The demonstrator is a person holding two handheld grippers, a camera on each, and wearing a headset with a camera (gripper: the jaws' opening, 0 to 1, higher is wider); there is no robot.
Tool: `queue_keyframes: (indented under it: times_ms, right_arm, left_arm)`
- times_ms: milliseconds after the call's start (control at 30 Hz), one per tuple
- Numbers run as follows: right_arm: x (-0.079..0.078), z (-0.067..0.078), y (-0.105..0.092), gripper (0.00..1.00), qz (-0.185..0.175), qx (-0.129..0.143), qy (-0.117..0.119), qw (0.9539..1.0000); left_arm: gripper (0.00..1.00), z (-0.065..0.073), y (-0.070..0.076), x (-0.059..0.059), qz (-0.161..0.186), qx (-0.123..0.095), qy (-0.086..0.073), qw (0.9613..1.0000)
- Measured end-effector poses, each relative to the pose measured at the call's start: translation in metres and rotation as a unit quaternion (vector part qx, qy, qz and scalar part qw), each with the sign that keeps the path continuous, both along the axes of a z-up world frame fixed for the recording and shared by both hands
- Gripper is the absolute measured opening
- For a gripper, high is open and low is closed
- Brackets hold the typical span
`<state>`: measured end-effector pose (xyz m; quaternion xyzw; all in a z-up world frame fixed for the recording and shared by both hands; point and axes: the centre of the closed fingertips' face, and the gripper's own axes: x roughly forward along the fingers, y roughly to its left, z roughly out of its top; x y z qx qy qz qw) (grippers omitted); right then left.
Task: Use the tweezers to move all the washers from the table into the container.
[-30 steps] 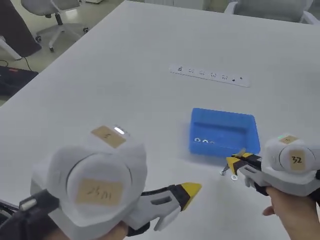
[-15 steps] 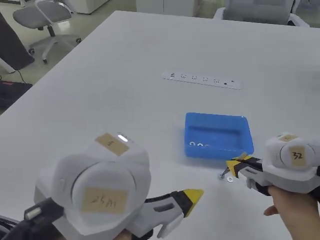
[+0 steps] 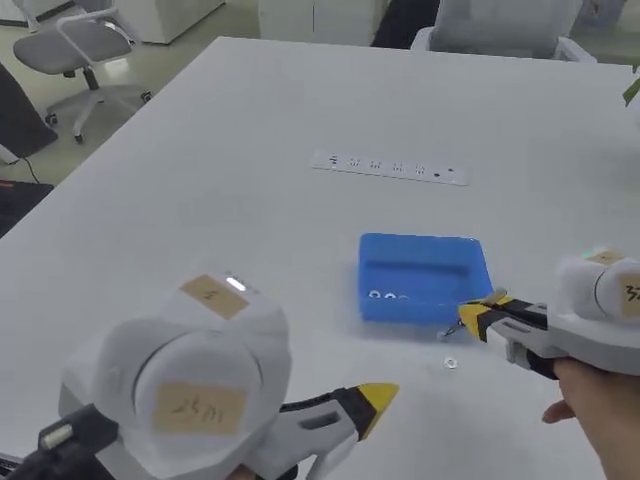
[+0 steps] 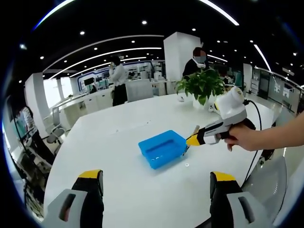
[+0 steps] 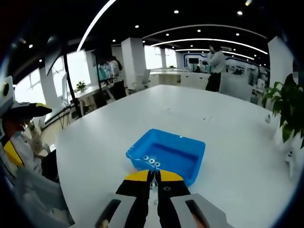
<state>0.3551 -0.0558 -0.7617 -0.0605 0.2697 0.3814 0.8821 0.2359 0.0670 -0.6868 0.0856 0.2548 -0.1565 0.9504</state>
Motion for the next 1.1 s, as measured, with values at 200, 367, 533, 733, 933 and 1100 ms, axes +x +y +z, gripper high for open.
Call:
queue_keyframes:
  times_ms: [200,367,533,733,933,1100]
  right_arm:
    - [0.016,0.023,0.009,0.01,-0.004,0.021,-0.021,0.9996]
    - [0.028,0.026,0.015,0.01,-0.003,0.017,-0.03,0.9994]
    - [0.042,0.021,0.017,0.01,-0.007,0.009,-0.03,0.9995]
    - [0.051,0.004,0.019,0.01,-0.009,-0.005,-0.016,0.9998]
    - [0.06,-0.015,0.023,0.01,-0.013,-0.012,0.002,0.9998]
    - [0.062,-0.03,0.025,0.01,-0.013,-0.02,0.016,0.9996]
  left_arm:
    - [0.95,0.003,-0.001,0.003,-0.001,0.001,-0.004,1.0]
    - [0.95,0.004,0.001,0.003,0.004,0.002,-0.006,1.0]
    - [0.95,0.003,0.005,0.002,0.008,0.003,-0.003,1.0]
    - [0.95,-0.002,0.008,0.001,0.014,0.002,0.004,0.9999]
    - [0.95,-0.007,0.011,0.004,0.019,0.0,0.012,0.9998]
    - [0.95,-0.013,0.013,0.007,0.022,-0.002,0.019,0.9996]
